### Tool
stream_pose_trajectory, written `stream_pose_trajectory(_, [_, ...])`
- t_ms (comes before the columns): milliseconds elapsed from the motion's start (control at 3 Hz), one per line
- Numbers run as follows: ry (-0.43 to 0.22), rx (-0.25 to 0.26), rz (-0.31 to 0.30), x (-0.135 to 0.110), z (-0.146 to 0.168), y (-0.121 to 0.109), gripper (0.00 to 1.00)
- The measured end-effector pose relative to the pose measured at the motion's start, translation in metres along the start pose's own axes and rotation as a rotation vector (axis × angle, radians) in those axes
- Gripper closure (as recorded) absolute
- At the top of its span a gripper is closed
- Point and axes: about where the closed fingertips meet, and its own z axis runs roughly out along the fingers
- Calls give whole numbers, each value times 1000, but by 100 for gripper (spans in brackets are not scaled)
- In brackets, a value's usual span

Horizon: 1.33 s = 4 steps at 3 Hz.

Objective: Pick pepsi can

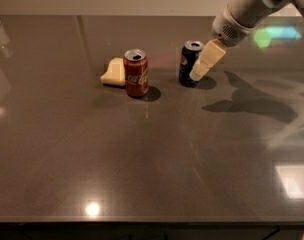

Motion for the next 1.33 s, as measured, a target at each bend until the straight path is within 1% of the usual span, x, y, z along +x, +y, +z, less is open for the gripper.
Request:
stream_pose_trajectory(333, [-7,-34,42,-7,20,-7,0])
stream_pose_trajectory(667, [-20,-51,50,-12,28,-7,0])
stream_pose_trajectory(1000, [-47,-74,48,-22,36,-6,0])
stream_pose_trajectory(1333, [-77,-92,45,-28,41,-4,17])
